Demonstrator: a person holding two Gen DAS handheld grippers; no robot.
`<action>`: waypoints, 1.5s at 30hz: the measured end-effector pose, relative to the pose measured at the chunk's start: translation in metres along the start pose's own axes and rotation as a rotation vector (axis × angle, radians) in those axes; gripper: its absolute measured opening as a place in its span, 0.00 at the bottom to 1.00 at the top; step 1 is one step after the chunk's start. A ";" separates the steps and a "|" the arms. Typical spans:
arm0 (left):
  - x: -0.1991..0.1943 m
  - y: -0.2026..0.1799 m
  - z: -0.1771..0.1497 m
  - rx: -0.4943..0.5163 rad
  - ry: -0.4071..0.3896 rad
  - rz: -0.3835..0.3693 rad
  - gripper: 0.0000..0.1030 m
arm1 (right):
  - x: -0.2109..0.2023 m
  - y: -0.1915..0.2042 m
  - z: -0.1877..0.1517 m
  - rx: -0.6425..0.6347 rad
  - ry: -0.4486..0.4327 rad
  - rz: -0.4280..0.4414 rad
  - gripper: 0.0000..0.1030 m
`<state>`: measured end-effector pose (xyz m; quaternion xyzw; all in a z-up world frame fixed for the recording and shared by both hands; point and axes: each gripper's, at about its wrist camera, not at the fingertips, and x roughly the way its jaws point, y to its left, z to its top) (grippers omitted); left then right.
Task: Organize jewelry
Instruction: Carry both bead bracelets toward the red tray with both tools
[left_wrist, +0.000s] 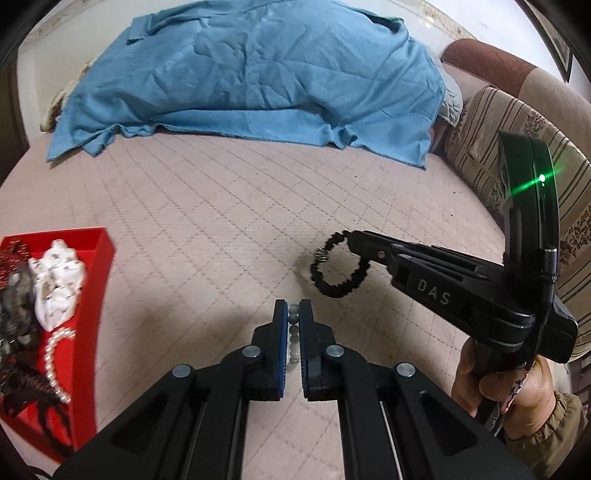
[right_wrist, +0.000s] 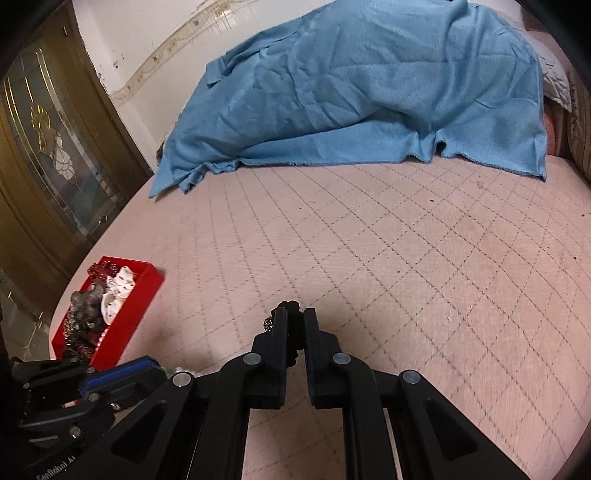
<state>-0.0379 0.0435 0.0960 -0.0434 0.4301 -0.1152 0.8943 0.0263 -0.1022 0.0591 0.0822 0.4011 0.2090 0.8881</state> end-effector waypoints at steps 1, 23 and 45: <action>-0.006 0.002 -0.002 -0.001 -0.006 0.009 0.05 | -0.002 0.001 0.000 0.002 -0.004 -0.001 0.09; -0.094 0.018 -0.039 0.059 -0.138 0.281 0.05 | -0.063 0.073 -0.060 -0.082 -0.062 -0.034 0.09; -0.150 0.068 -0.061 -0.056 -0.201 0.330 0.05 | -0.094 0.158 -0.071 -0.201 -0.073 -0.001 0.09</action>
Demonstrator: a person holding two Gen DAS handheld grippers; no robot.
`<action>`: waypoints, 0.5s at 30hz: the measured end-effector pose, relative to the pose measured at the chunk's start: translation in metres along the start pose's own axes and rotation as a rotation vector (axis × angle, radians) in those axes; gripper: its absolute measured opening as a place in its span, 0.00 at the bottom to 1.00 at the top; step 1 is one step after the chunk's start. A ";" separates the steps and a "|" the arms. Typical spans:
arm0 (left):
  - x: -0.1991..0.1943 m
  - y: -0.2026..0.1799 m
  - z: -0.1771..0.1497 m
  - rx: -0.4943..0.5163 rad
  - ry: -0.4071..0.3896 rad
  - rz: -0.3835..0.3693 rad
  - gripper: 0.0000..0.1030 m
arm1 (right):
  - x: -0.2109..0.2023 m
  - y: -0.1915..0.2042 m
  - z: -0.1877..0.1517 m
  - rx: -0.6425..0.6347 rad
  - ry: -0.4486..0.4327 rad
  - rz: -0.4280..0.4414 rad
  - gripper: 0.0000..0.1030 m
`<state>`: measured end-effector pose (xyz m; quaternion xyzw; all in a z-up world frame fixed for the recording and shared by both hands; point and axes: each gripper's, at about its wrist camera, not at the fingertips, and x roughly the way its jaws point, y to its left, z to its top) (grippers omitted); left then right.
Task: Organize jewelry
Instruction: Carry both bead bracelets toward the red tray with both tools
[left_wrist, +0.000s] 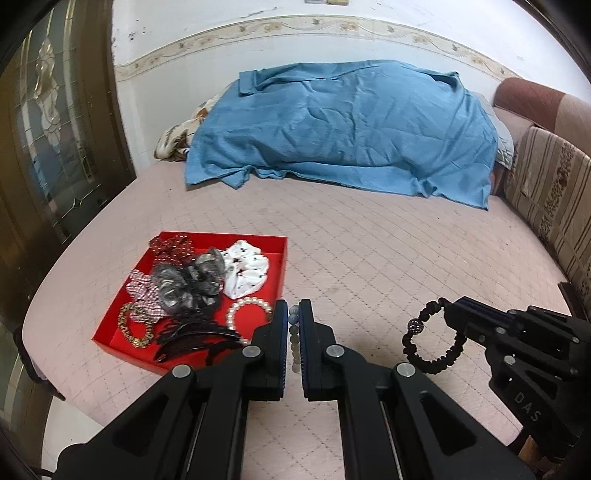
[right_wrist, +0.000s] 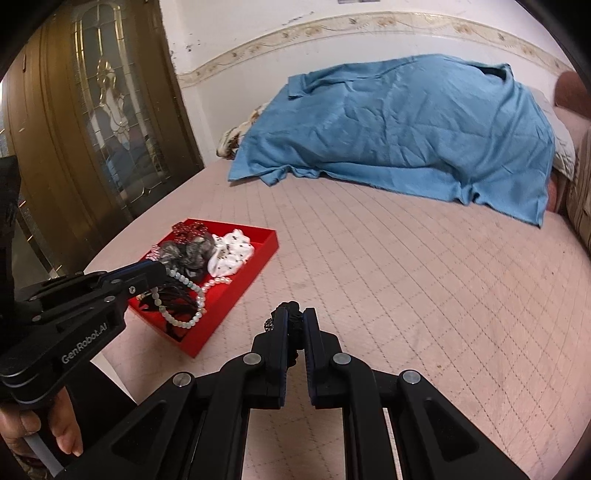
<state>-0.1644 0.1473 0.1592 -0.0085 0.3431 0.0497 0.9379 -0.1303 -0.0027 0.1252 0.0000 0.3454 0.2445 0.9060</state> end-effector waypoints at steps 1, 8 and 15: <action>-0.001 0.003 0.000 -0.004 -0.004 0.004 0.05 | 0.000 0.003 0.002 -0.004 -0.001 0.002 0.09; -0.007 0.026 -0.001 -0.039 -0.023 0.028 0.05 | -0.002 0.025 0.016 -0.037 -0.007 0.013 0.09; -0.007 0.058 -0.001 -0.089 -0.035 0.056 0.05 | 0.002 0.050 0.030 -0.083 -0.011 0.031 0.09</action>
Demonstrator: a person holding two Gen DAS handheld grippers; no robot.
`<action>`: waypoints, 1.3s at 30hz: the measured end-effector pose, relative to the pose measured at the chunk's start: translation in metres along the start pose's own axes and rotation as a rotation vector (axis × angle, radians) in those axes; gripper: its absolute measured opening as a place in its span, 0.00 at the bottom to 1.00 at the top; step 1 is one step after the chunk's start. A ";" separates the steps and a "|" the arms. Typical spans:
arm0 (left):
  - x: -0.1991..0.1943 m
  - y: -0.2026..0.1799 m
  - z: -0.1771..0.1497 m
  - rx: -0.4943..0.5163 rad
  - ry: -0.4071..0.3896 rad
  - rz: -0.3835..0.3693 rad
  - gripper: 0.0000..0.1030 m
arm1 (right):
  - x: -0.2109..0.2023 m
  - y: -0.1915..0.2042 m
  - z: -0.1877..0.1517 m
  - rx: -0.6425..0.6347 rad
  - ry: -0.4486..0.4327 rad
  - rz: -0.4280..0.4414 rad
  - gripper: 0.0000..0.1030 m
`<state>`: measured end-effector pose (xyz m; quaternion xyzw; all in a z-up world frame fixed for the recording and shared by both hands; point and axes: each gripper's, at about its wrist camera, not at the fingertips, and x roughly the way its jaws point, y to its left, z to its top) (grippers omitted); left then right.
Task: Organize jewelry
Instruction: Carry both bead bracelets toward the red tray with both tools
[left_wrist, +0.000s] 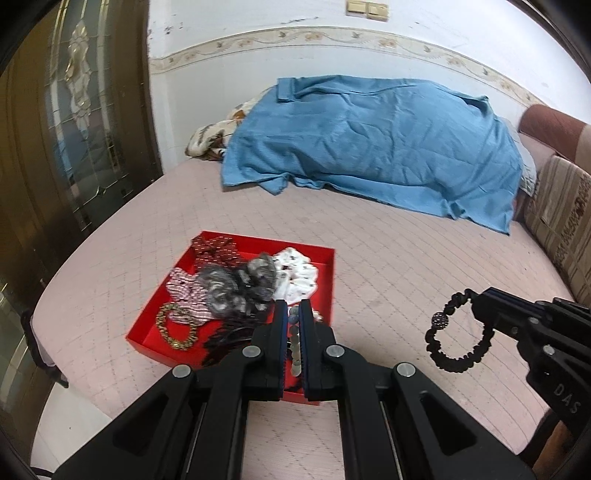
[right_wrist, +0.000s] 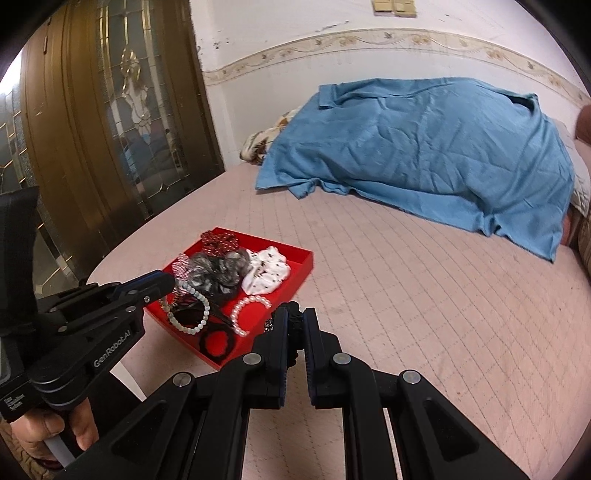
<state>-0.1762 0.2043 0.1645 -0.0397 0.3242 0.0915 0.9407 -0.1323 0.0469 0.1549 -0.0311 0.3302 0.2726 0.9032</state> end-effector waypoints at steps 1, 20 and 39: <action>0.001 0.005 0.000 -0.007 0.001 0.005 0.05 | 0.001 0.004 0.002 -0.007 0.000 0.003 0.09; 0.025 0.055 0.021 -0.023 -0.038 0.063 0.05 | 0.037 0.046 0.029 -0.064 0.031 0.056 0.09; 0.051 0.084 0.027 -0.041 -0.021 0.084 0.05 | 0.071 0.063 0.042 -0.081 0.053 0.081 0.09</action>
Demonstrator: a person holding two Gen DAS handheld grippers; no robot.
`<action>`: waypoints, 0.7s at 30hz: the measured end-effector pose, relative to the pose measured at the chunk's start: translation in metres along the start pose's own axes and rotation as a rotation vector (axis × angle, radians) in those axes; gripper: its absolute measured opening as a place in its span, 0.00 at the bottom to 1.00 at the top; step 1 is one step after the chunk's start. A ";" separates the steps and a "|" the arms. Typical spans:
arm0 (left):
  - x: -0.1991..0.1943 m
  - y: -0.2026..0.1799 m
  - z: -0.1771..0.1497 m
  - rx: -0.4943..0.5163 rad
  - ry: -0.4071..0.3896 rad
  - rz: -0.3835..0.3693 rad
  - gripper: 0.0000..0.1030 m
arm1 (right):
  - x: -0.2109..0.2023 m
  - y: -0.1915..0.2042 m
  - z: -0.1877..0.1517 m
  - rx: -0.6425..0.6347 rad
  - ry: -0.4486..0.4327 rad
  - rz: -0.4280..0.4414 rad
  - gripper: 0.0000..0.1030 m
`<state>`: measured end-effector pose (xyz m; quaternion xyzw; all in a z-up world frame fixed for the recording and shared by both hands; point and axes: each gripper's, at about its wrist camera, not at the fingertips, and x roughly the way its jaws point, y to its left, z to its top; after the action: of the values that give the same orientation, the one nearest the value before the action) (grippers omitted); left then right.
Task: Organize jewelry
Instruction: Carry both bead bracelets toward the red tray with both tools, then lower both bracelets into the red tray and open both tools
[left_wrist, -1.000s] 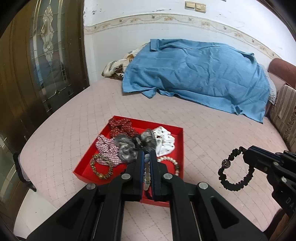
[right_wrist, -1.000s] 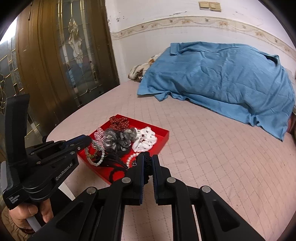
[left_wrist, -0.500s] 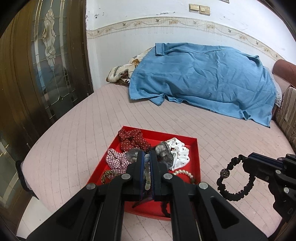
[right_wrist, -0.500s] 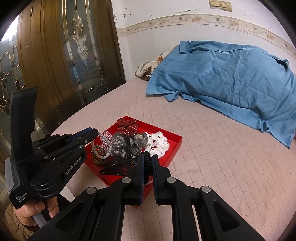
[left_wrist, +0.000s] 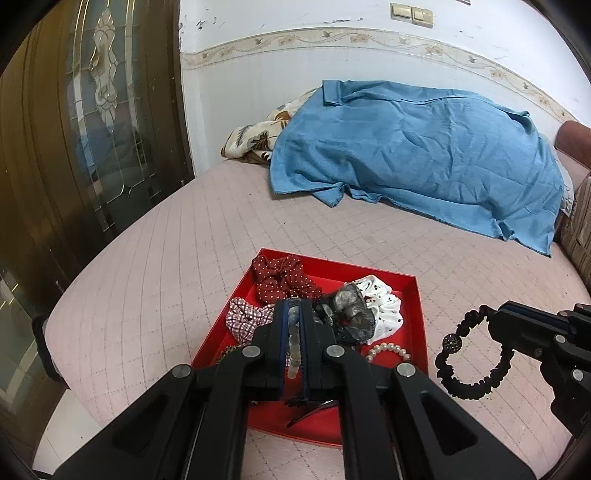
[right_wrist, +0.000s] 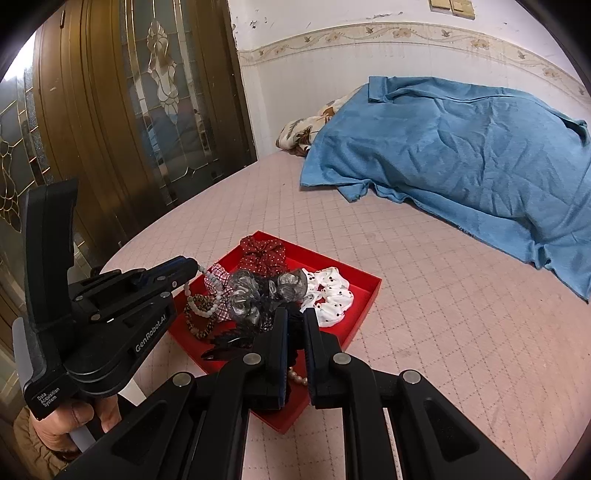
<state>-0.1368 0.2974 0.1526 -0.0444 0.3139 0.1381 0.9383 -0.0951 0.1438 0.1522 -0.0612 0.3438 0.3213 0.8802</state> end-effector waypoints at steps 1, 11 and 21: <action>0.001 0.001 0.000 -0.003 0.001 0.000 0.05 | 0.001 0.000 0.000 -0.001 0.002 0.000 0.09; 0.012 0.009 -0.005 -0.030 0.032 -0.015 0.05 | 0.013 -0.004 0.003 0.004 0.019 0.007 0.09; 0.019 0.032 -0.008 -0.115 0.055 -0.065 0.05 | 0.034 -0.011 0.016 0.039 0.043 0.031 0.09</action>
<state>-0.1363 0.3311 0.1350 -0.1122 0.3295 0.1242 0.9292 -0.0603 0.1585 0.1409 -0.0457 0.3696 0.3269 0.8686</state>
